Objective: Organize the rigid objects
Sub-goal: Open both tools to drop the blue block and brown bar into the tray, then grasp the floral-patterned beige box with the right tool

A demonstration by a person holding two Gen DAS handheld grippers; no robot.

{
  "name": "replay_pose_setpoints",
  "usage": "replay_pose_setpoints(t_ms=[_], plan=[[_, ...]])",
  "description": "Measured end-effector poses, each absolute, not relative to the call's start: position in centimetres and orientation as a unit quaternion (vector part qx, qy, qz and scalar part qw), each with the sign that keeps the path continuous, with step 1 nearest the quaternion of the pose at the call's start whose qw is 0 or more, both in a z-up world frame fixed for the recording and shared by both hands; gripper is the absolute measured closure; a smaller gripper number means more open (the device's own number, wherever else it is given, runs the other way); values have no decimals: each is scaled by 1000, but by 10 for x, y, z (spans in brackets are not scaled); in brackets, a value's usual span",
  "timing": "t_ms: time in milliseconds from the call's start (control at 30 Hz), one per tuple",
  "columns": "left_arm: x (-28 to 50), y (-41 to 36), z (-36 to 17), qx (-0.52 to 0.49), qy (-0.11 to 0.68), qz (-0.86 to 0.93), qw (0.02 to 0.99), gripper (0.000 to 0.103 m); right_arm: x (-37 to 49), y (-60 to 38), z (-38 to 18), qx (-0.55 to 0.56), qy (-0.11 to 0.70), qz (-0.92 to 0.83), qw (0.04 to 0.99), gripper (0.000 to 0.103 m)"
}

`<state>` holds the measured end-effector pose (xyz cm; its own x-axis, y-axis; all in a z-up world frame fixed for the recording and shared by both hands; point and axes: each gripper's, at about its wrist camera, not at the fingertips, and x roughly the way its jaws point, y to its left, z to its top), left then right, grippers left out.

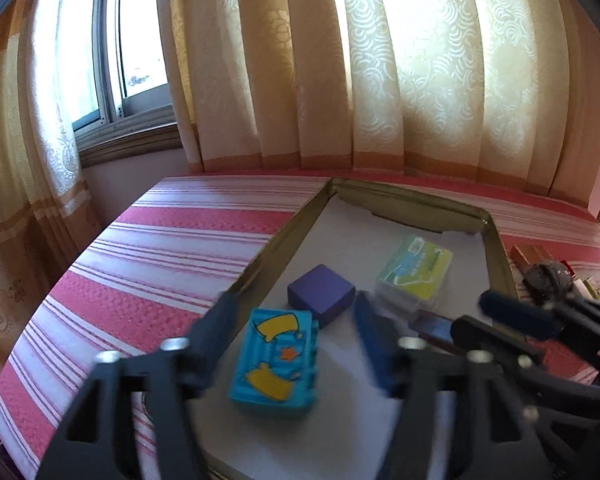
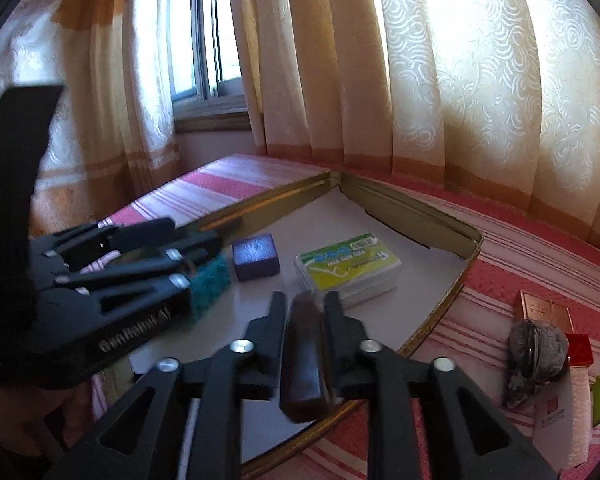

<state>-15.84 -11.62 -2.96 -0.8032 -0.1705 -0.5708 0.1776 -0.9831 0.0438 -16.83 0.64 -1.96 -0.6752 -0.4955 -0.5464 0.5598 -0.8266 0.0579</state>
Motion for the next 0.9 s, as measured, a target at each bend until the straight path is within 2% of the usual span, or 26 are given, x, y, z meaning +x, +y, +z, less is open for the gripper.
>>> replay_pose_setpoints(t_ms=[33, 67, 100, 133, 233, 433, 700, 900], plan=[[-155, -116, -29, 295, 5, -951, 97, 19, -167, 8, -19, 277, 53, -914, 291, 56], [-152, -116, -28, 289, 5, -952, 101, 17, -164, 11, -18, 272, 49, -916, 290, 45], [-149, -116, -27, 287, 8, -953, 100, 14, -162, 15, -16, 266, 46, -920, 286, 38], [-146, -117, -26, 284, 13, -954, 98, 12, -160, 20, -14, 257, 39, -923, 282, 36], [-139, -114, -23, 276, 22, -956, 99, 6, -153, 40, -6, 246, 14, -929, 276, 35], [-130, -83, -14, 260, 26, -963, 71, 1, -141, 87, 1, 231, 3, -945, 231, 32], [-129, -12, -17, 264, 0, -964, 9, 1, -136, 168, -11, 255, -11, -958, 132, 32], [-132, 20, -21, 270, -29, -962, -5, 1, -142, 188, -14, 282, -20, -952, 121, 34]])
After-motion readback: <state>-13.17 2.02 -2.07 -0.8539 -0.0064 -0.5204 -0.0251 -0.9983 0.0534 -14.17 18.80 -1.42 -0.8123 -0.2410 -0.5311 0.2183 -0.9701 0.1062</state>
